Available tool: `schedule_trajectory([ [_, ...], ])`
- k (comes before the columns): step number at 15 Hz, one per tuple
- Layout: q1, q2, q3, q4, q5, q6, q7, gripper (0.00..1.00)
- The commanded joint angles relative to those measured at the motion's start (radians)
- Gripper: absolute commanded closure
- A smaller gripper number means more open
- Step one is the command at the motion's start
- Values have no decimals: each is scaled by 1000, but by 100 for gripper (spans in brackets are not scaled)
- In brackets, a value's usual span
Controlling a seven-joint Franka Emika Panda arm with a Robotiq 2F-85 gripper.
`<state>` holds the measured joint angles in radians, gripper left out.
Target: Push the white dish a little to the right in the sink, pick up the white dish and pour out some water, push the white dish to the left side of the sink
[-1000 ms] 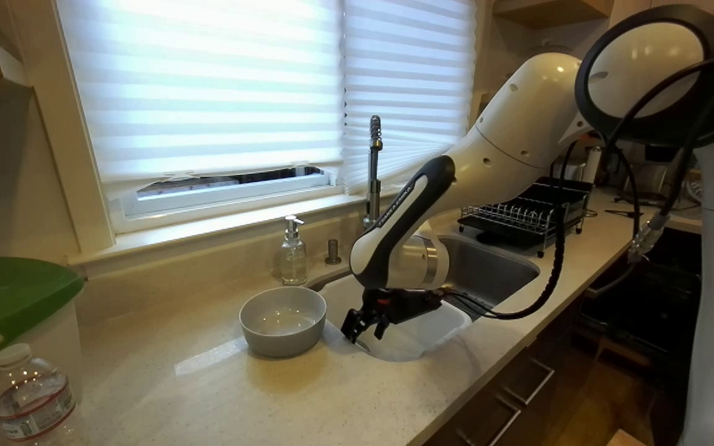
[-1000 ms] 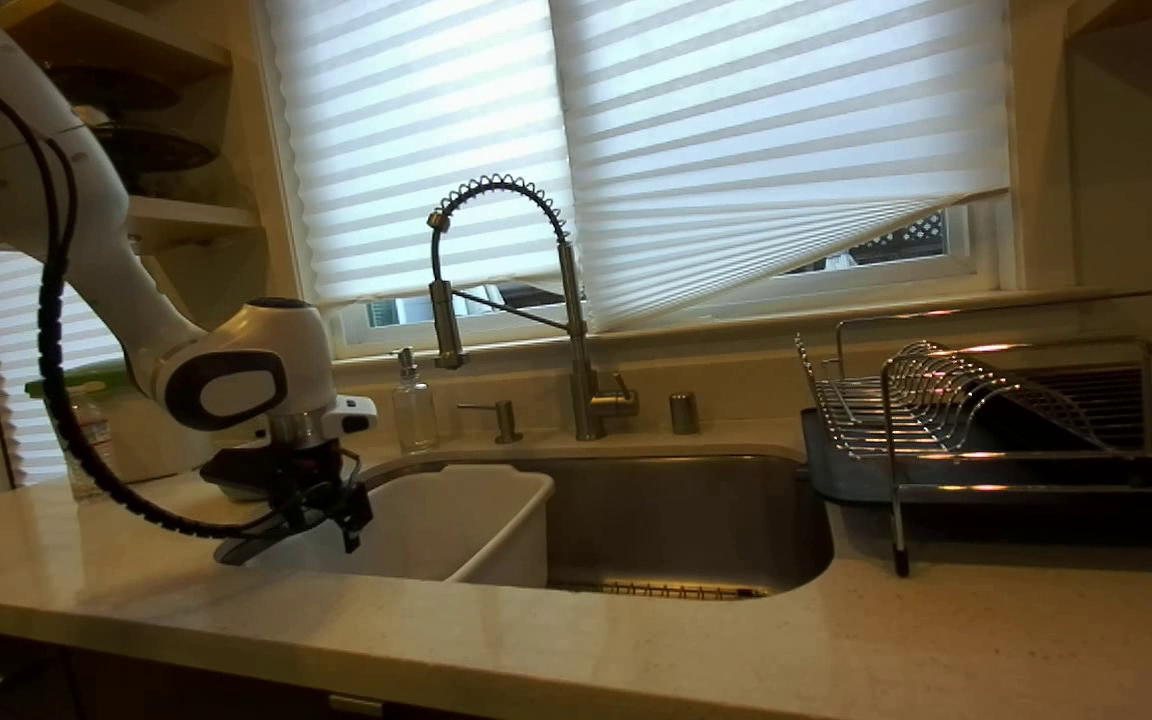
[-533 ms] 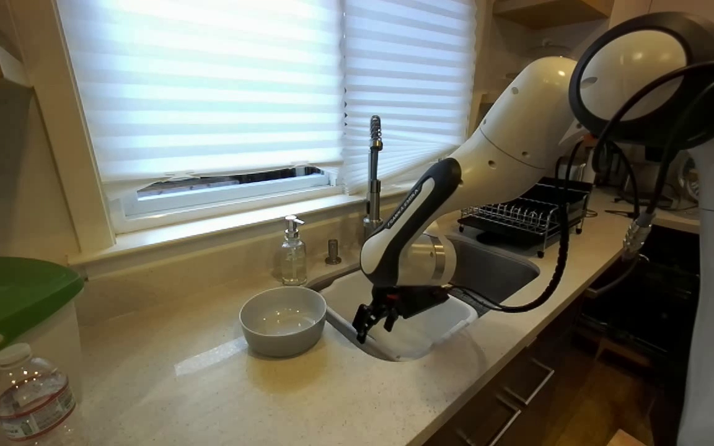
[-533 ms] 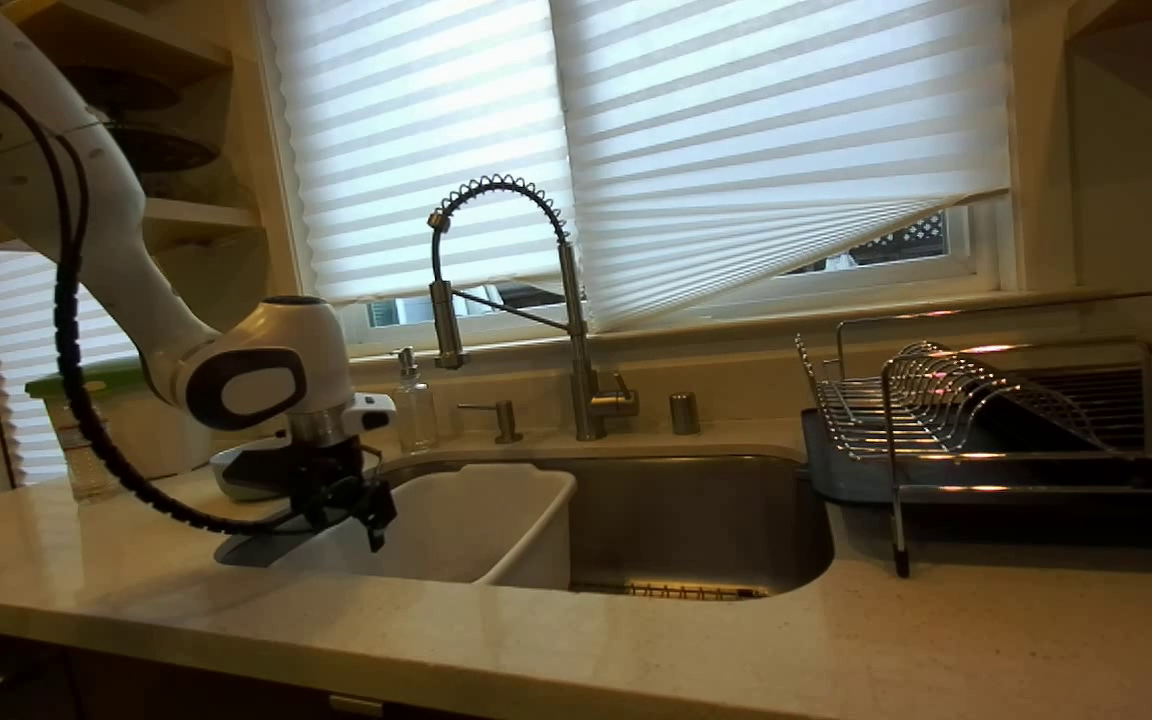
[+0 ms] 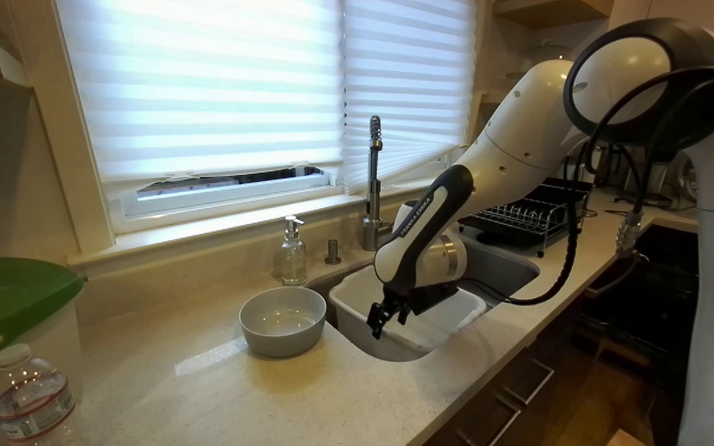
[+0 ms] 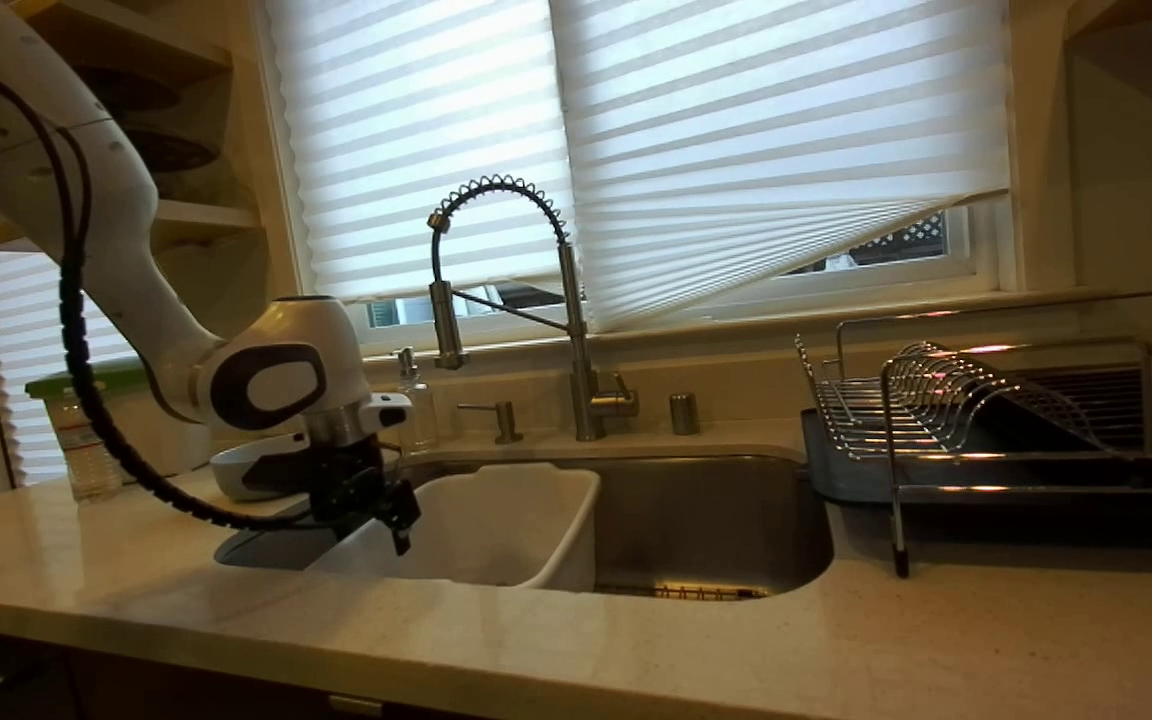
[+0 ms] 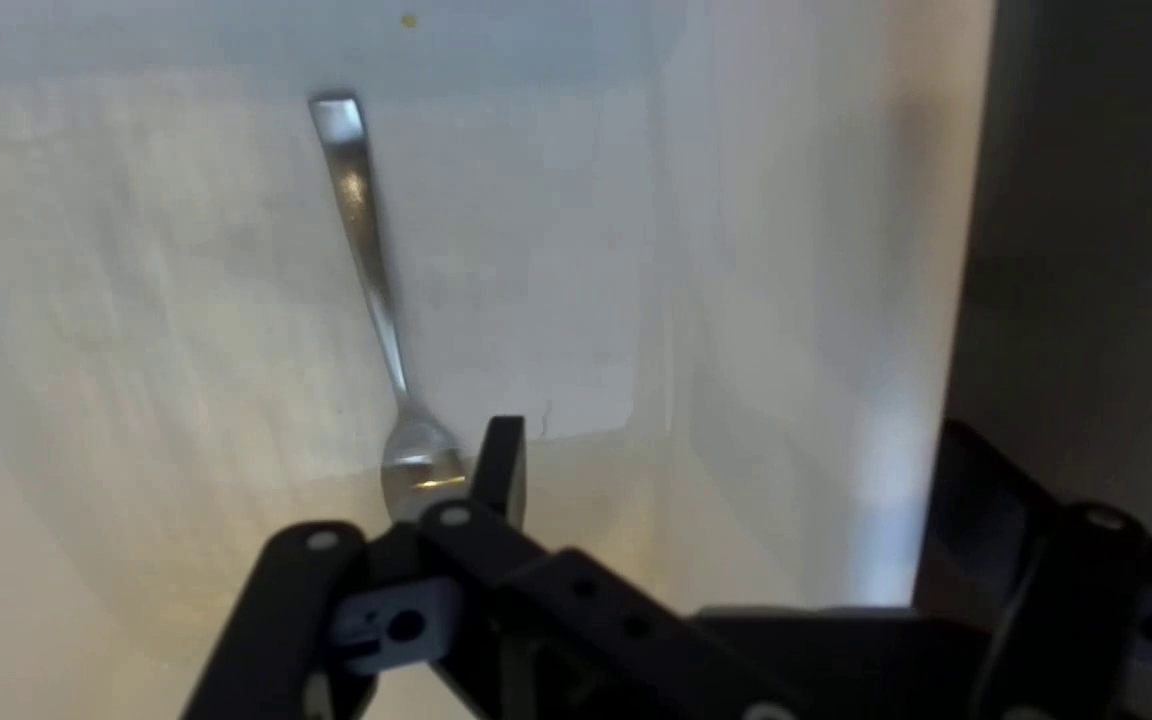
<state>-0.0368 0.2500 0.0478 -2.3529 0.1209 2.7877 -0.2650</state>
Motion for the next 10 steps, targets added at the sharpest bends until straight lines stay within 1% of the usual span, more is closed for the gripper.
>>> schedule_trajectory([
  [1, 69, -9, -48, -11, -149, 18, 160, 0],
  [3, 111, -18, -72, -13, -235, 5, 253, 0],
  [6, 194, -36, -130, -8, -407, -18, 438, 0],
  [7, 235, -42, -167, -3, -499, -23, 533, 0],
  [8, 287, -52, -218, 3, -571, -34, 606, 0],
  [9, 292, -63, -217, 11, -654, -65, 687, 0],
  [10, 329, -73, -244, 14, -729, -90, 757, 0],
])
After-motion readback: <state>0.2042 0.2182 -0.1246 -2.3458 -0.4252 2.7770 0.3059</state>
